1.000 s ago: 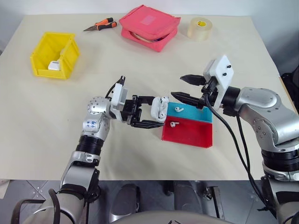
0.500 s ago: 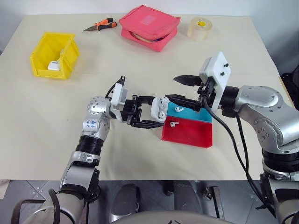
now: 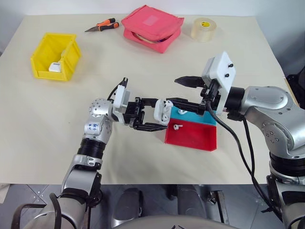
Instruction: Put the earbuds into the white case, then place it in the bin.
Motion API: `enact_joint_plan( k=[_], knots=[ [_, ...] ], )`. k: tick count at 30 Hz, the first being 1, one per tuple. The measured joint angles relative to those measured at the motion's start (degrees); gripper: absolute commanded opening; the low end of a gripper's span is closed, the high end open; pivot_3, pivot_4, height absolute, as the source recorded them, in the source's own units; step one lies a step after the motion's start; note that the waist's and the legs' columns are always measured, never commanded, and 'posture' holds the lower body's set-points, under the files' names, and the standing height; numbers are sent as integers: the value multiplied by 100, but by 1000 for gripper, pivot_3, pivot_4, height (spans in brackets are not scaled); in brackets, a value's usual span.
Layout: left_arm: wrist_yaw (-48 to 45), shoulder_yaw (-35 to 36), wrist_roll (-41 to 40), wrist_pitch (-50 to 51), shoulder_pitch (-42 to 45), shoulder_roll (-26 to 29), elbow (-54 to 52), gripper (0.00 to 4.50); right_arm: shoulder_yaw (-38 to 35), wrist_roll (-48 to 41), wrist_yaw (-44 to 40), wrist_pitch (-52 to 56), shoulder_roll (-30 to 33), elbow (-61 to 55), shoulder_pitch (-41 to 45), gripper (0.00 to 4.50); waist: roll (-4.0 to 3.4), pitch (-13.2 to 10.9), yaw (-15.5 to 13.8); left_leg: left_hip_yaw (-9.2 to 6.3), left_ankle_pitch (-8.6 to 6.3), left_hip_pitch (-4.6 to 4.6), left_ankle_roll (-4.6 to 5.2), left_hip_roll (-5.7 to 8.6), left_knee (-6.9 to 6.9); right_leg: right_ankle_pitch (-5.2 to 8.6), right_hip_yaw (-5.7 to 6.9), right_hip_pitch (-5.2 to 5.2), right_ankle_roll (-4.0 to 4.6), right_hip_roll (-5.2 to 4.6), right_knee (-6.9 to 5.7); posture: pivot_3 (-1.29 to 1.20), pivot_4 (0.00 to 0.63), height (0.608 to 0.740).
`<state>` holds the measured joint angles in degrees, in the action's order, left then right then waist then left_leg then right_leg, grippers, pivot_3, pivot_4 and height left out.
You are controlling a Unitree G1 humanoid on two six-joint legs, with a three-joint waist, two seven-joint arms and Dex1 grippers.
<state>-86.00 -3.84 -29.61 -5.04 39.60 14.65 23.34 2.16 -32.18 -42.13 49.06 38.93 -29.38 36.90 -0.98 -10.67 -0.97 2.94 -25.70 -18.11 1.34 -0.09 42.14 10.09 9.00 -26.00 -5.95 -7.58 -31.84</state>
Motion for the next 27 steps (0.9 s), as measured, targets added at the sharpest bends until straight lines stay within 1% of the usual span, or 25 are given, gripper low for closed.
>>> enact_joint_plan(
  k=[9, 18, 27],
  knots=[
    [0, 0, 1, 1, 0, -1, 2, 2795, -19, -139, 142, 319, 85, -307, 69, 3094, 0, 0, 4, -1, 0, 0, 0, 0, 0, 0, 0, 0, 0, 0, 0, 0, 150, 740],
    [0, -1, 5, -6, 0, -54, 76, 2795, -6, -274, 416, 591, -96, -462, 178, 3094, 0, 0, 2, -1, 0, -1, 0, 0, 0, 0, 0, 0, 0, 0, 0, 0, 150, 740],
    [0, -7, 9, -99, 1, -100, 198, 2795, -30, -212, 394, 591, 289, -387, 178, 3094, 0, 0, 8, -1, 0, -1, 0, 0, -1, 0, 0, 0, 0, 0, 0, 0, 150, 740]
  ],
)
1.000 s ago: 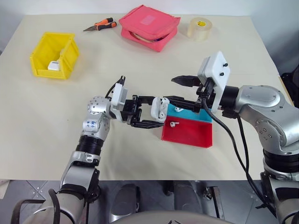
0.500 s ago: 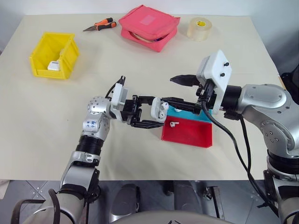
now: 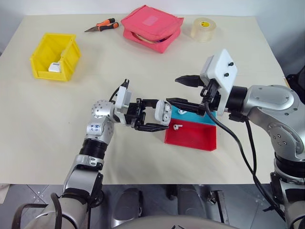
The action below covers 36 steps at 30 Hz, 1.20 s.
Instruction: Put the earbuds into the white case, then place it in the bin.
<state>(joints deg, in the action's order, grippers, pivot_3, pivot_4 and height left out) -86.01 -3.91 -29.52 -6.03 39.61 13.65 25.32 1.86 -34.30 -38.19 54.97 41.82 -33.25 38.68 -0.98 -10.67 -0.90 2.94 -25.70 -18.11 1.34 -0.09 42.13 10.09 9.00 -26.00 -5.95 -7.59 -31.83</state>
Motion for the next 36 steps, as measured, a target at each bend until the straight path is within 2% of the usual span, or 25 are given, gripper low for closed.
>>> enact_joint_plan(
  k=[10, 16, 20, 25, 26, 30, 36],
  knots=[
    [0, -40, 94, -135, 15, 41, 94, 2795, -313, -134, 139, 153, 54, -47, 134, 3094, 0, 0, 0, -1, 0, 0, 0, 0, 0, 0, 0, -1, 0, 0, 0, 0, 150, 740],
    [16, -199, 579, -333, 247, 264, 394, 2795, -438, -419, 250, 670, 137, -226, 491, 3094, 0, 0, -12, -1, 0, -5, 0, 0, 0, 0, 1, -3, 0, 0, 0, 0, 150, 740],
    [198, -304, 1060, -597, 572, 315, 660, 2795, -419, -778, 516, 1365, 40, -468, 775, 1919, 0, 0, -14, -1, 0, -5, 0, 0, 0, 0, 0, -4, 0, 0, 0, 0, 150, 740],
    [542, -407, 1566, -822, 817, 311, 1014, 2795, 57, -1018, 811, 2441, -66, -504, 1531, 165, 0, 0, 17, -2, 0, -11, 0, -1, -1, 0, 0, -13, 0, 1, -2, 0, 150, 740],
    [629, -424, 1670, -870, 888, 316, 1112, 2795, 134, -1052, 844, 2601, -169, -499, 1647, 26, 0, 0, 20, -1, 0, -12, 0, -1, 0, 0, 0, -15, 1, 1, -2, 0, 150, 740],
    [866, -535, 2007, -1039, 1161, 314, 1399, 2795, 561, -1152, 947, 3157, -508, -418, 1933, 26, 0, 0, 26, -1, 0, -14, 0, 2, 0, 0, 1, -17, 0, 0, -3, 0, 150, 740],
    [932, -533, 2054, -1136, 1236, 257, 1592, 2795, 1100, -881, 1119, 3059, -816, -83, 1827, 26, 0, 0, 113, 4, 1, -21, 1, 4, -2, 0, 1, -33, 0, 0, -8, 0, 150, 740]
  ],
)
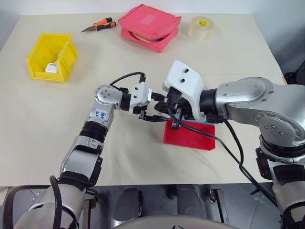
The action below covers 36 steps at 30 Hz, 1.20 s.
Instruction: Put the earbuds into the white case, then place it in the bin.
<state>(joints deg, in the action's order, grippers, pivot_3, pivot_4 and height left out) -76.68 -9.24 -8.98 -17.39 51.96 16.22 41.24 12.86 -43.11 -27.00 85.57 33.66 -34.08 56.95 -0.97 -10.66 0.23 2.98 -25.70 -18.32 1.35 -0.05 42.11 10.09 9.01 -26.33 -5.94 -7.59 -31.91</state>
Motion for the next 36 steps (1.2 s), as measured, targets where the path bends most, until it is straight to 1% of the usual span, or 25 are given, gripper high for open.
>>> enact_joint_plan(
  k=[3, 5, 8, 12, 14, 17, 21, 23, 24, 26, 27, 30, 33, 35, 36],
  knots=[
    [-13, 0, -3, -12, 0, -10, -1, 2795, 67, 169, 27, -139, -47, 183, -1, 26, 0, 0, 23, 3, 0, 0, -1, 0, -3, 0, 0, -3, 0, 1, -2, 0, 150, 740],
    [-34, 5, -14, -12, 0, -7, -16, 2795, 112, 294, 19, -266, 57, 269, -48, 26, 0, 0, 17, 3, 0, 0, 0, 0, -2, 0, 0, -3, 0, 0, -2, 0, 150, 740],
    [-37, 38, -34, 9, -35, 60, -28, 2795, 148, 408, -70, -403, 498, 273, -231, 26, 0, 0, -1, 7, 1, -1, 1, 3, -2, 0, -1, -5, 0, -3, -2, 0, 150, 740],
    [50, 243, -153, 73, -105, 115, -124, 2795, 36, 550, -235, -435, 1250, 281, -641, 26, 1, 0, -2, 7, 1, -3, 1, 1, -2, 0, 0, -5, 0, -5, -2, 0, 150, 740],
    [144, 346, -203, 117, -106, 144, -239, 2795, -10, 581, -305, -443, 1425, 274, -760, 26, 0, 0, 1, 9, 1, -1, 1, -2, -3, 0, -1, -6, 0, -4, -3, 0, 150, 740],
    [347, 477, -253, 223, -147, 176, -386, 2795, -415, 606, -387, -681, 1536, 278, -1045, 26, 0, 0, -2, 10, 1, -1, 1, -2, -2, 0, -1, -6, 0, -4, -4, 0, 150, 740],
    [663, 731, -381, 450, -249, 282, -619, 2795, -1279, 706, -781, -2008, 1533, 275, -1777, 26, 2, 0, -22, 10, 1, -1, 1, -1, -2, -1, -2, -4, -1, -6, -3, 0, 150, 740],
    [848, 871, -449, 560, -304, 332, -719, 2795, -1684, 703, -1111, -2729, 1459, 283, -2366, 379, 3, 1, -37, 11, 1, 0, 1, 2, 0, -1, -2, -2, -3, -8, -3, 0, 150, 740],
    [973, 932, -474, 649, -319, 352, -752, 2795, -1977, 598, -1354, -3062, 1321, 292, -2708, 596, 9, 2, -46, 8, 1, 0, 2, 2, -2, -2, 1, 1, -4, -7, 0, 0, 150, 740],
    [1216, 1121, -545, 836, -353, 448, -797, 2795, -2326, 394, -1797, -3556, 1144, 339, -3231, 1250, 9, 2, -28, 12, 2, 2, 3, 3, -2, -2, -2, -1, -4, -7, -2, 0, 150, 740],
    [1365, 1237, -594, 956, -363, 496, -859, 2795, -2474, 351, -2045, -3884, 1104, 423, -3499, 1658, 9, 2, -18, 14, 2, 3, 3, 3, -2, -2, -4, 0, -4, -7, -2, 0, 150, 740],
    [1643, 1449, -746, 1103, -373, 516, -981, 2795, -2520, 554, -2496, -4688, 1109, 714, -3781, 2671, 9, 2, -18, 16, 2, 10, 3, 1, -3, -2, -6, 2, -4, -6, -5, 0, 150, 740],
    [2073, 1806, -908, 1252, -384, 589, -1044, 2795, -2591, 264, -3029, -4848, 1108, 1041, -3857, 3749, 9, 2, -11, 17, 2, 11, 3, 1, -3, -3, -7, 1, -4, -5, -5, 0, 150, 740],
    [2312, 1993, -938, 1318, -416, 730, -1129, 2795, -2620, 167, -3213, -4960, 1108, 1187, -3837, 4450, 9, 2, -8, 17, 2, 12, 3, 1, -3, -3, -7, 1, -4, -4, -5, 0, 150, 740],
    [2448, 2073, -944, 1328, -432, 813, -1144, 2795, -2617, 162, -3264, -5012, 1108, 1260, -3805, 4486, 9, 2, -8, 18, 2, 13, 3, 1, -3, -3, -7, 1, -4, -4, -5, 0, 150, 740]
  ],
)
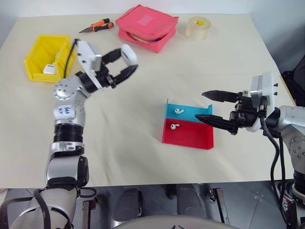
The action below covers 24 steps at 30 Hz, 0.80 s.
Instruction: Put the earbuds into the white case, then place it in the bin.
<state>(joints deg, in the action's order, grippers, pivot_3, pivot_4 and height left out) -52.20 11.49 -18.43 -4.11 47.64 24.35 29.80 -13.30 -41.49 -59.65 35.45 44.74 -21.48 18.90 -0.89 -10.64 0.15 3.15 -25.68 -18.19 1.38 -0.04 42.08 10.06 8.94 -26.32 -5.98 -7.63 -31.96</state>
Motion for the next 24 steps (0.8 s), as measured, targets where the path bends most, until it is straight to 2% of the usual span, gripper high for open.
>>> enact_joint_plan(
  k=[2, 5, 11, 15, 17, 20, 24],
  knots=[
    [217, 105, 25, -22, -67, 143, -1, 2795, 20, 11, -48, -73, 0, 112, 97, 4486, 0, 0, 1, 1, 0, 1, 0, 0, 0, 0, 0, 0, 0, 0, 0, 0, 150, 740],
    [1044, 194, 390, -41, -61, 530, 345, 2795, 218, 199, -92, -229, 3, 320, 335, 4486, 0, 0, 3, 2, 0, 3, 0, 0, -1, 0, -1, -1, 0, 0, -2, 0, 150, 740],
    [3221, 383, 1156, -44, 614, 1291, 2238, 2795, 518, 458, -102, -315, 6, 611, 745, 4486, 1, 1, -26, 2, 0, 1, 0, 7, -1, 0, 6, -1, 0, -3, -2, 0, 150, 740],
    [4255, 429, 1413, -196, 1228, 1596, 3480, 2795, 655, 547, -120, -315, 6, 682, 916, 4486, 7, 2, -17, 11, 0, 3, 1, 8, -5, 0, 15, -2, 0, -4, -2, 0, 150, 740],
    [4536, 416, 1491, -265, 1423, 1675, 3883, 3525, 658, 582, -141, -315, 10, 734, 961, 4500, 8, 3, -9, 17, 0, 7, 1, 8, -9, 0, 16, -2, 0, -4, -2, 0, 150, 740],
    [4742, 396, 1571, -424, 1592, 1710, 4262, 4386, 669, 628, -172, -301, 23, 769, 965, 4500, 8, 3, 0, 21, 1, 9, 1, 8, -10, 0, 16, -3, 0, -4, -3, 0, 150, 740],
    [4729, 320, 1675, -624, 1738, 1729, 4415, 4482, 669, 642, -189, -286, 72, 770, 983, 4500, 8, 3, 9, 25, 1, 11, 2, 8, -11, 0, 14, -3, 0, -3, -3, 0, 150, 740]
  ],
)
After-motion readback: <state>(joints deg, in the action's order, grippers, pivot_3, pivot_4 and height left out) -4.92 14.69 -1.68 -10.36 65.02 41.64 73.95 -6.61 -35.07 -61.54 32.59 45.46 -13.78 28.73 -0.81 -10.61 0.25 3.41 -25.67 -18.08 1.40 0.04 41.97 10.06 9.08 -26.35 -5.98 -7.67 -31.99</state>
